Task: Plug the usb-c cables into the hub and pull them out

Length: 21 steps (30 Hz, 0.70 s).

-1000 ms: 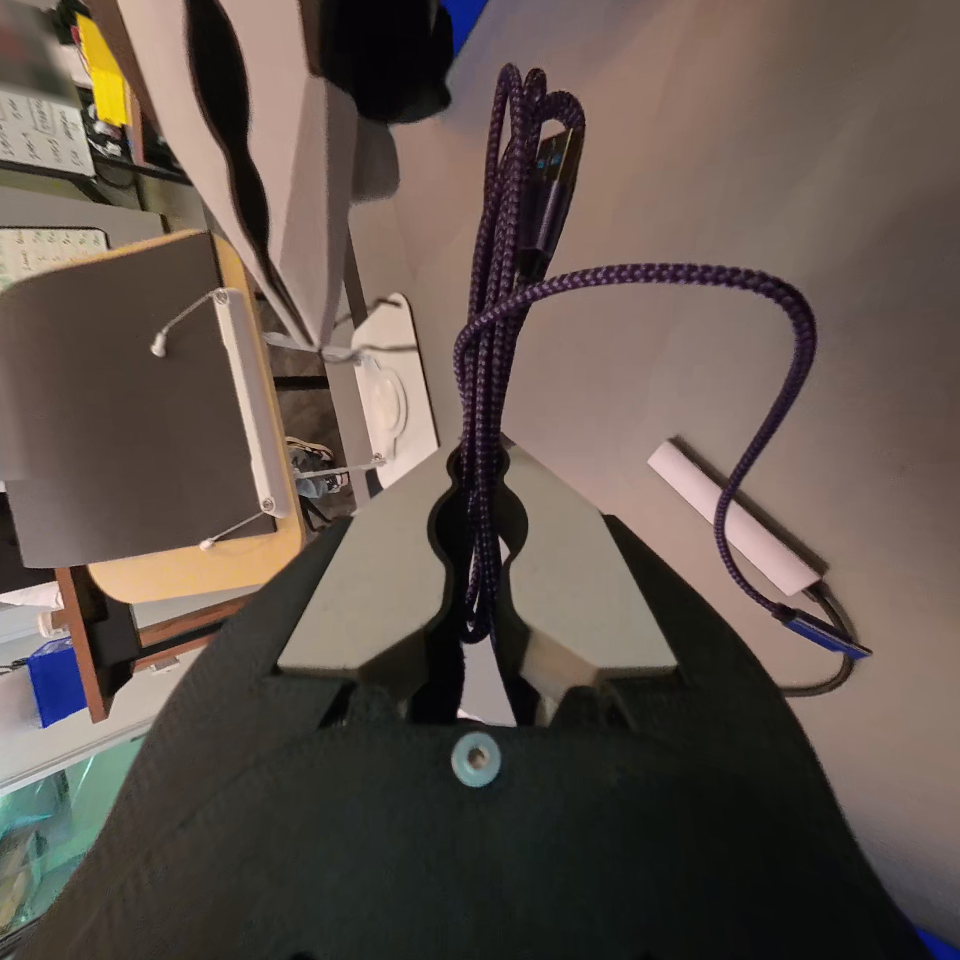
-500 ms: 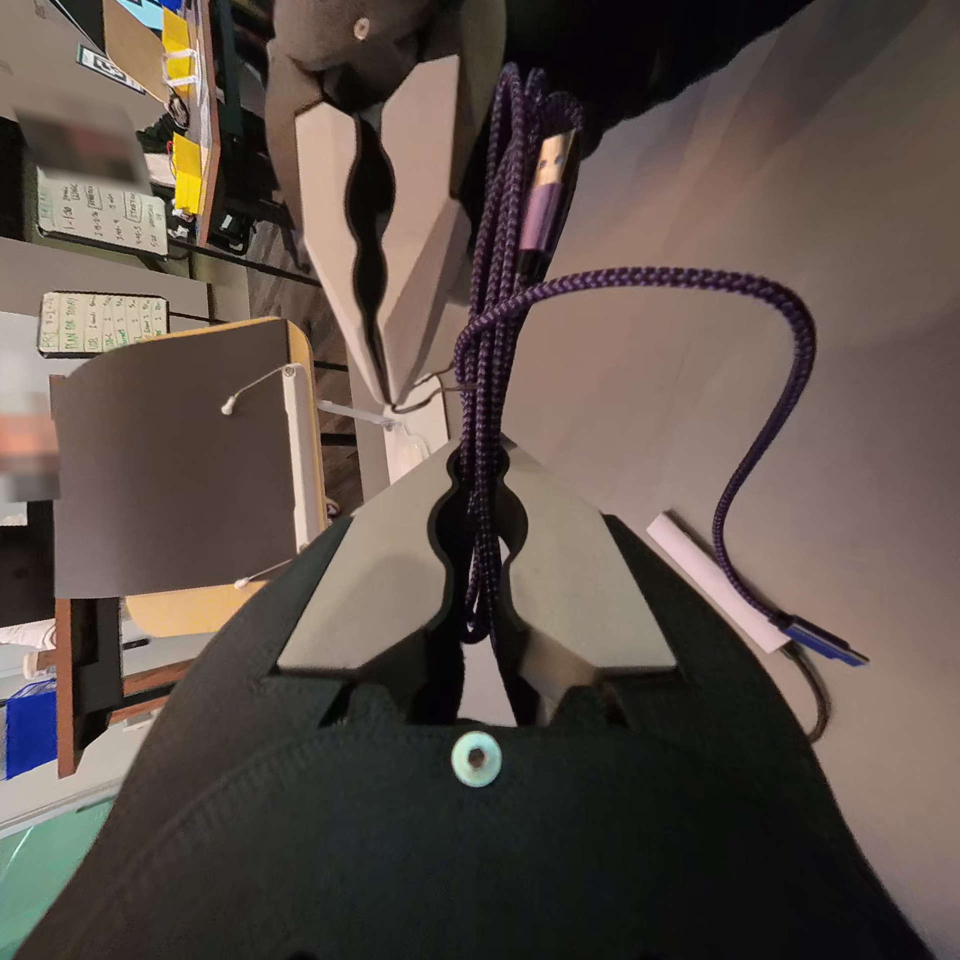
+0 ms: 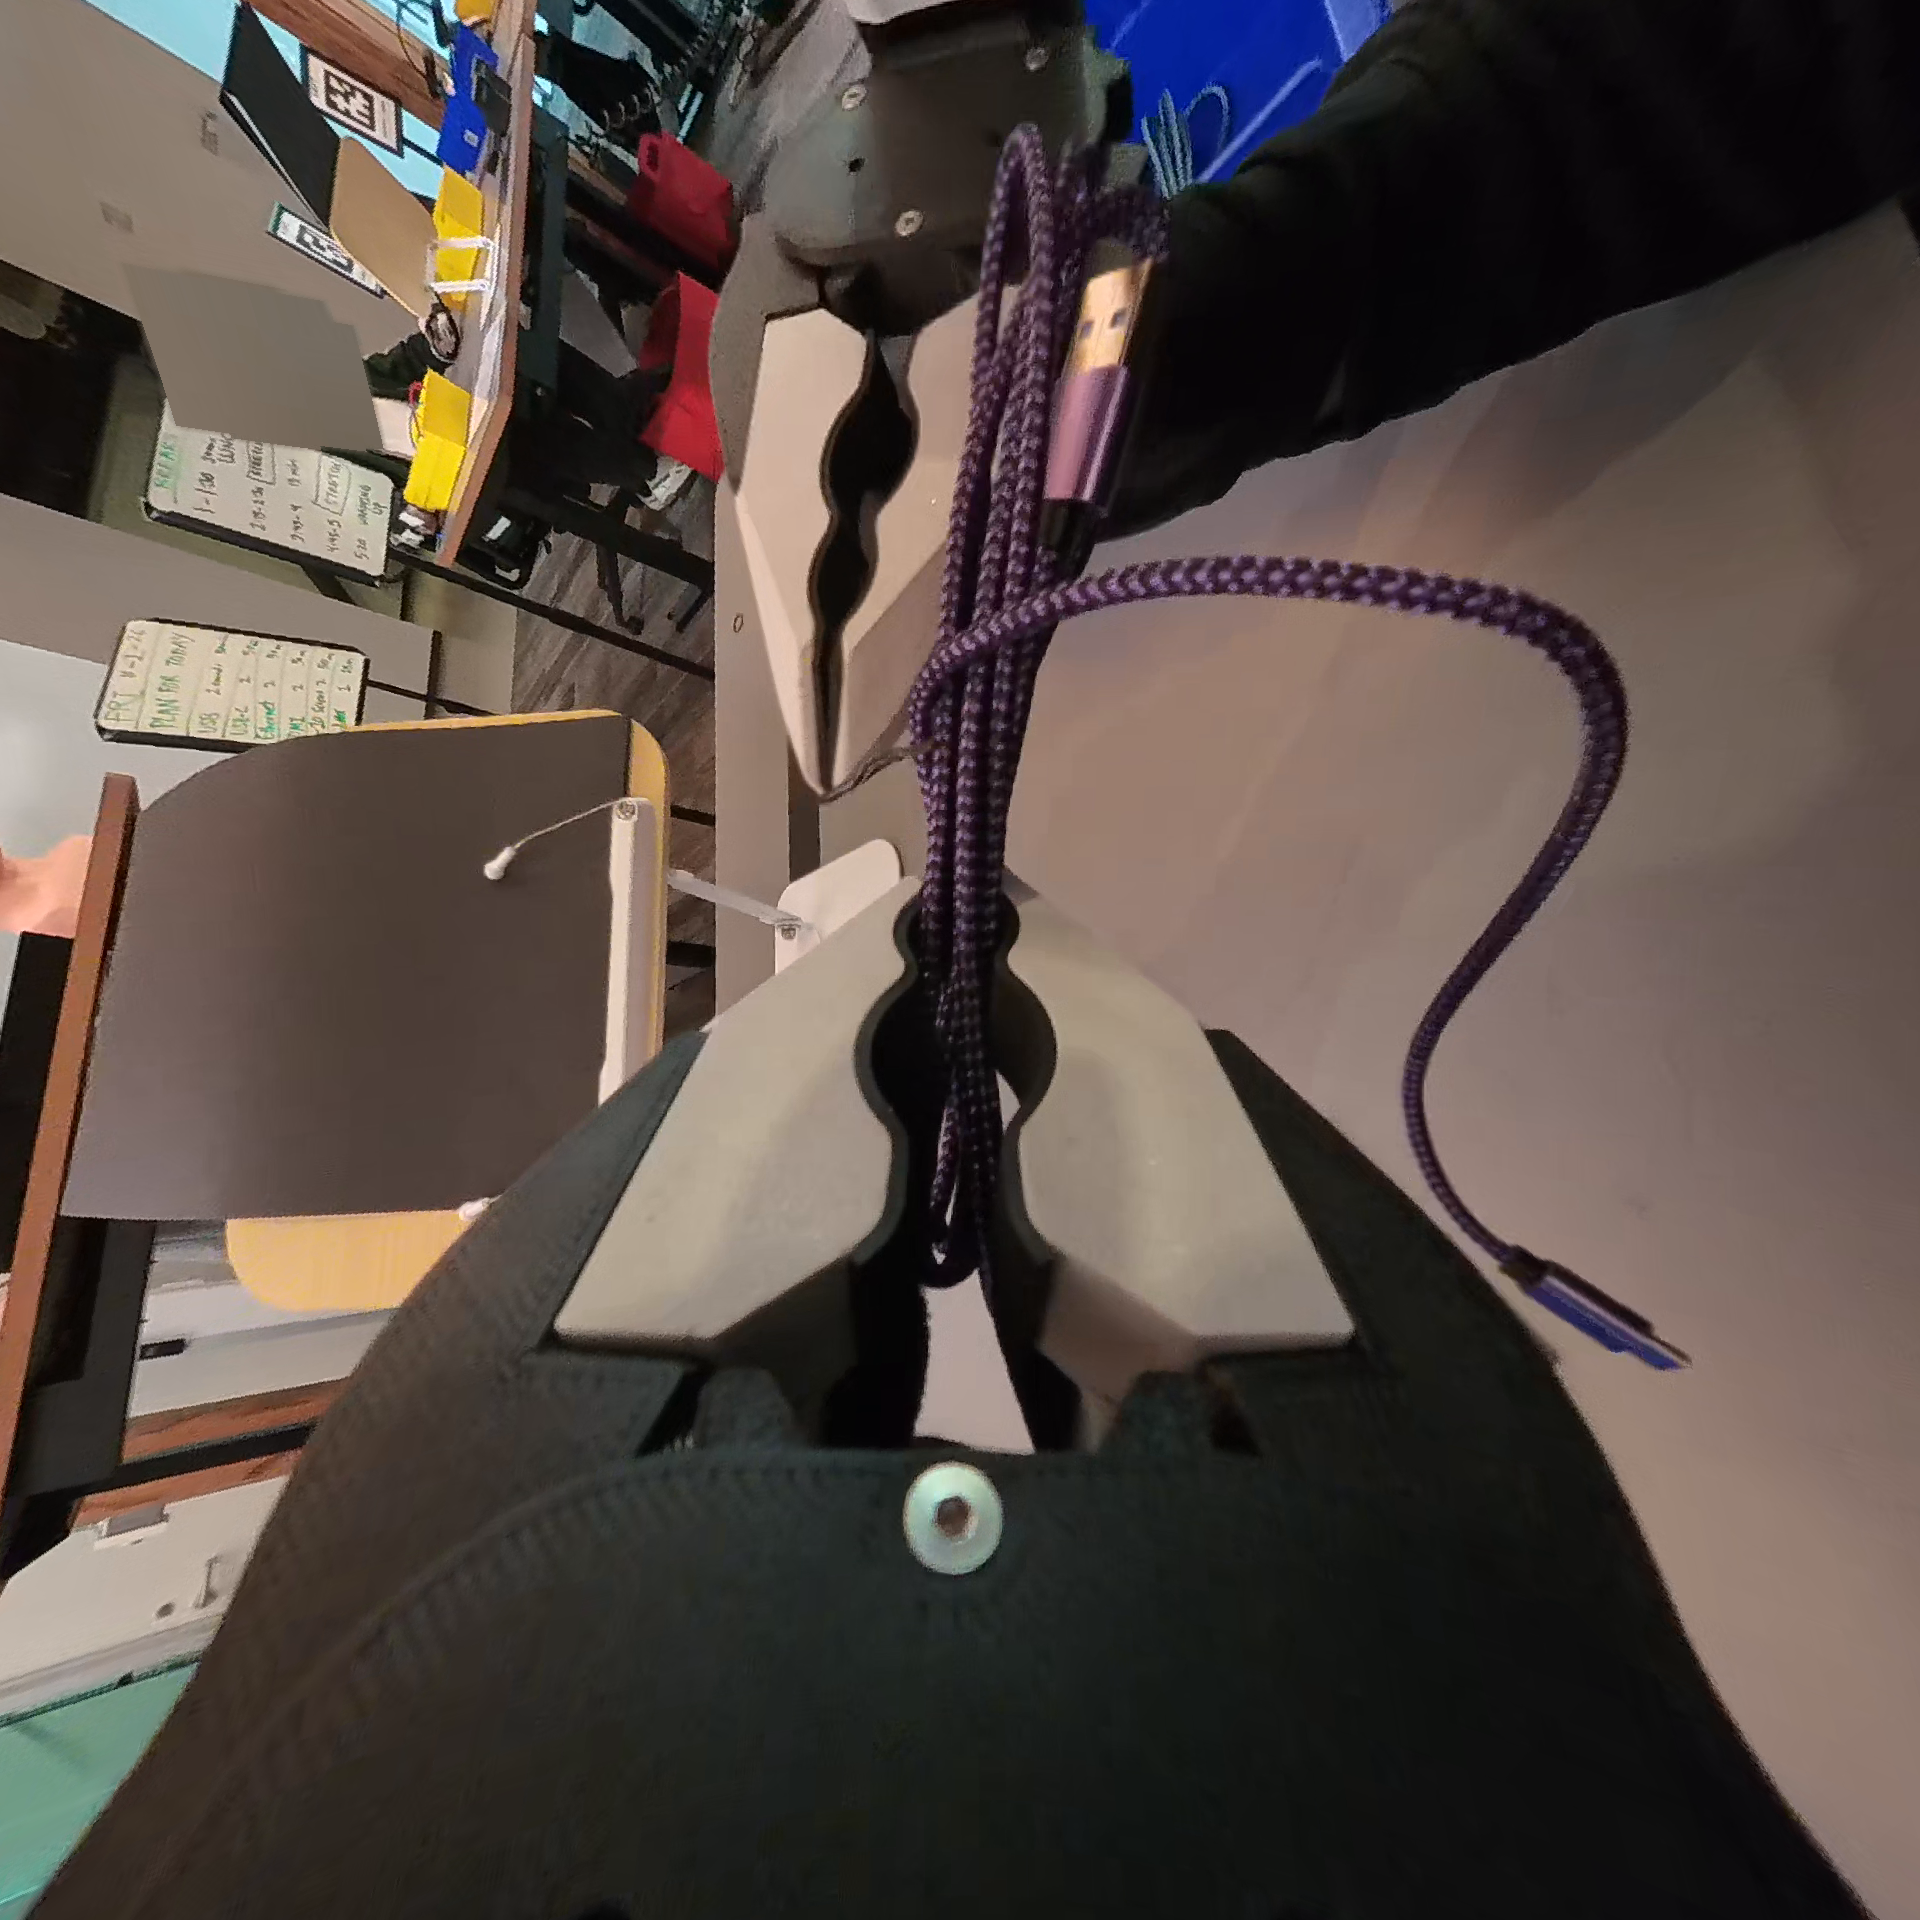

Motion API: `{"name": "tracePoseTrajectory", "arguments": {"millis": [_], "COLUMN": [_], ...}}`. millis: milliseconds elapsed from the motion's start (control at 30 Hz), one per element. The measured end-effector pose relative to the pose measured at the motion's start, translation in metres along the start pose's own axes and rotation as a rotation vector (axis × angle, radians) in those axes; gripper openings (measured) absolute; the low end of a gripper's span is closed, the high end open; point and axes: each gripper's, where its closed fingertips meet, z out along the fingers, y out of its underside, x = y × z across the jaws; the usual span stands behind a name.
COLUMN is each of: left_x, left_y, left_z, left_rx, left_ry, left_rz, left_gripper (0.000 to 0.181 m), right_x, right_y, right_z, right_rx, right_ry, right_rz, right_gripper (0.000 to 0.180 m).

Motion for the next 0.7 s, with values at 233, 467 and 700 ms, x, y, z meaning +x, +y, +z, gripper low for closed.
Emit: {"name": "tracePoseTrajectory", "arguments": {"millis": [233,467,700], "left_x": [-0.004,-0.008,-0.005], "left_y": [-0.003,-0.004,0.014], "left_z": [-0.001,0.0,0.008], "left_rx": [0.03,0.052,-0.002], "left_ry": [0.004,0.015,0.029], "left_rz": [-0.041,-0.101,-0.141], "left_gripper": [0.003,0.003,0.003], "right_x": [-0.002,-0.003,0.005], "right_y": [-0.007,-0.021,0.017], "right_z": [0.0,-0.002,-0.003], "right_rx": [-0.011,0.037,-0.063], "right_ry": [0.033,0.047,-0.012], "right_rz": [-0.073,-0.078,0.087], "right_gripper": [0.0,0.0,0.0]}}
